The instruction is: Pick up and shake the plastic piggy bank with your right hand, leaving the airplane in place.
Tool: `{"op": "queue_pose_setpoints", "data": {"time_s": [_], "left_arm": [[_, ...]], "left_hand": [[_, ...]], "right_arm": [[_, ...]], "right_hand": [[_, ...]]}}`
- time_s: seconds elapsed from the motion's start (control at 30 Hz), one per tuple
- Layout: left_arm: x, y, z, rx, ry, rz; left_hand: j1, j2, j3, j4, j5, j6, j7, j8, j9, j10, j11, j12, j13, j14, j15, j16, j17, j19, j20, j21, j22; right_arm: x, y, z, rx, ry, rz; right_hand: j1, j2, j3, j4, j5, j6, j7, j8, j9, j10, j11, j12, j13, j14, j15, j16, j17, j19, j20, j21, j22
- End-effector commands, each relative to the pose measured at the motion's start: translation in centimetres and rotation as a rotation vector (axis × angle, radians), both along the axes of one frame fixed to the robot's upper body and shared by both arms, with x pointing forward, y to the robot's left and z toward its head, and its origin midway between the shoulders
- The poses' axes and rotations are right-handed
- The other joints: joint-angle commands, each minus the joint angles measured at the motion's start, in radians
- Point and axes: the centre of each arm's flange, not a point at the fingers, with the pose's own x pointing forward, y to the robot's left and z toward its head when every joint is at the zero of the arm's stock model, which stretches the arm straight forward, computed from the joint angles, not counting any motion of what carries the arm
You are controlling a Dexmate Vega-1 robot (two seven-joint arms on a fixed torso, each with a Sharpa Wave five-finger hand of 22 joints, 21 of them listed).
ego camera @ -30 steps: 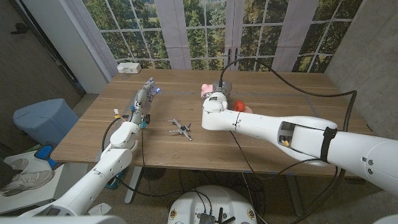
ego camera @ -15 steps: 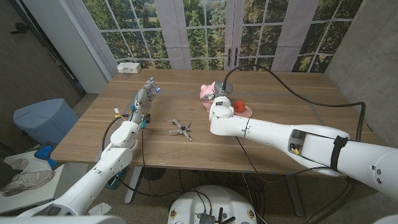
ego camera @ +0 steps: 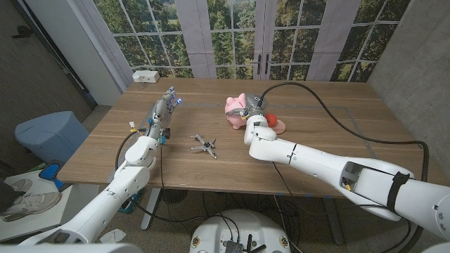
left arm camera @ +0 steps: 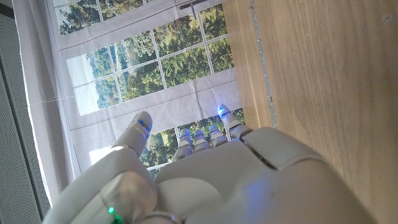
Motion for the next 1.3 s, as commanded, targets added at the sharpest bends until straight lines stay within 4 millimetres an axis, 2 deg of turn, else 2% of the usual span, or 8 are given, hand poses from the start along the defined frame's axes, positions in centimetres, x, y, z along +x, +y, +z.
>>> {"op": "queue_pose_setpoints", "data": {"time_s": [0.03,0.77,1.3], "left_arm": [[0.0,-0.1,0.4,0.008,-0.008,-0.002],[-0.2,-0.4,1.0,0.016,-0.018,0.005],[-0.3,-0.4,1.1,0.015,-0.020,0.013]], "left_hand": [[0.010,0.002,0.002,-0.009,-0.002,-0.001,0.001,0.003,0.005,-0.008,0.006,0.007,0.005,0.002,-0.011,-0.001,0.001,0.007,-0.015,-0.003,0.004],[0.010,0.001,-0.005,-0.017,-0.003,-0.001,0.001,0.004,0.005,-0.007,0.006,0.008,0.005,0.002,-0.012,0.000,0.001,0.011,-0.015,-0.013,0.004],[0.010,0.000,-0.010,-0.022,-0.003,-0.001,0.000,0.004,0.005,-0.007,0.006,0.008,0.005,0.003,-0.011,0.000,0.001,0.013,-0.014,-0.021,0.005]], "right_arm": [[-1.3,-1.5,1.0,0.087,-0.148,0.066],[-2.0,-3.5,1.6,0.155,-0.254,0.083],[-2.1,-5.4,2.4,0.240,-0.296,0.086]], "right_hand": [[0.381,0.373,0.140,-0.005,0.010,0.321,-0.198,0.016,0.061,0.316,-0.318,0.013,0.262,0.189,-0.332,-0.003,0.017,-0.020,-0.014,0.013,0.001],[0.384,0.365,0.160,-0.003,0.022,0.317,-0.194,0.030,0.096,0.315,-0.318,0.023,0.294,0.200,-0.332,-0.009,0.078,-0.019,-0.014,0.045,-0.006],[0.378,0.361,0.175,-0.001,0.028,0.319,-0.194,0.028,0.100,0.318,-0.315,0.021,0.301,0.205,-0.332,-0.017,0.111,-0.026,-0.016,0.066,-0.014]]}}
